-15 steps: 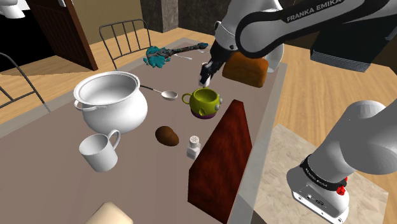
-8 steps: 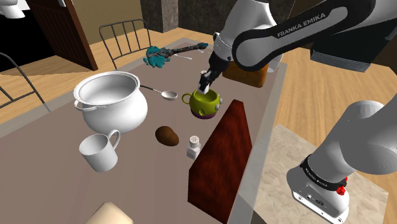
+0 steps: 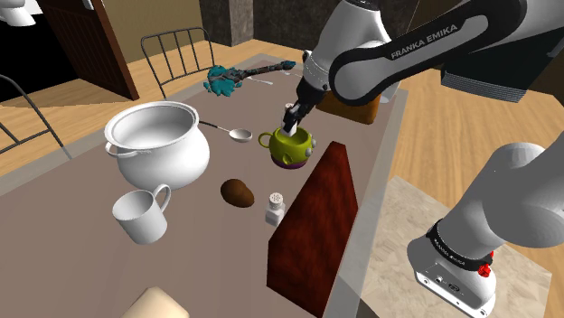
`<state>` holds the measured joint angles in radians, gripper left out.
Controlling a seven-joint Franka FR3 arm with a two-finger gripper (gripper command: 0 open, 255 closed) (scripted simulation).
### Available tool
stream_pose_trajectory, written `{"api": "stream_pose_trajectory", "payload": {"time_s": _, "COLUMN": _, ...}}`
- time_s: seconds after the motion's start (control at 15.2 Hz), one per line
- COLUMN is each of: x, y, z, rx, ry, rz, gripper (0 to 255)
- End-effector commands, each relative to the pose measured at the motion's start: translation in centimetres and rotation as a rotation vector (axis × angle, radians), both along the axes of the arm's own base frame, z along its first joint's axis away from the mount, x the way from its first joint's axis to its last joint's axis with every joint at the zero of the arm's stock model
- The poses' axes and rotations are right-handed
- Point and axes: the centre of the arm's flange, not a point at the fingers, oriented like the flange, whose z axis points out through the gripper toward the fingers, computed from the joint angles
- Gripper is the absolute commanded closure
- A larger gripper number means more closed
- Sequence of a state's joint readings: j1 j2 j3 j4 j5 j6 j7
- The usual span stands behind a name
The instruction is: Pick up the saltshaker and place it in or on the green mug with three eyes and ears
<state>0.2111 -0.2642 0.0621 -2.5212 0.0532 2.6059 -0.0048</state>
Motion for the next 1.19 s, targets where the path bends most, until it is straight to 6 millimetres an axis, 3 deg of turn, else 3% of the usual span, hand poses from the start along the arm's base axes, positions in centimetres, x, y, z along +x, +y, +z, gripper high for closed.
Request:
{"api": "stream_pose_trajectory", "payload": {"time_s": 0.0, "x": 0.0, "y": 0.0, "z": 0.0, "rx": 0.000, "ry": 0.000, "rz": 0.000, "gripper": 0}}
{"api": "stream_pose_trajectory", "payload": {"time_s": 0.33, "x": 0.0, "y": 0.0, "z": 0.0, "rx": 0.000, "ry": 0.000, "rz": 0.000, "gripper": 0}}
{"api": "stream_pose_trajectory", "payload": {"time_s": 0.59, "x": -1.6, "y": -0.5, "z": 4.7, "rx": 0.000, "ry": 0.000, "rz": 0.000, "gripper": 0}}
{"api": "stream_pose_trajectory", "payload": {"time_s": 1.12, "x": -1.6, "y": -0.5, "z": 4.7, "rx": 0.000, "ry": 0.000, "rz": 0.000, "gripper": 0}}
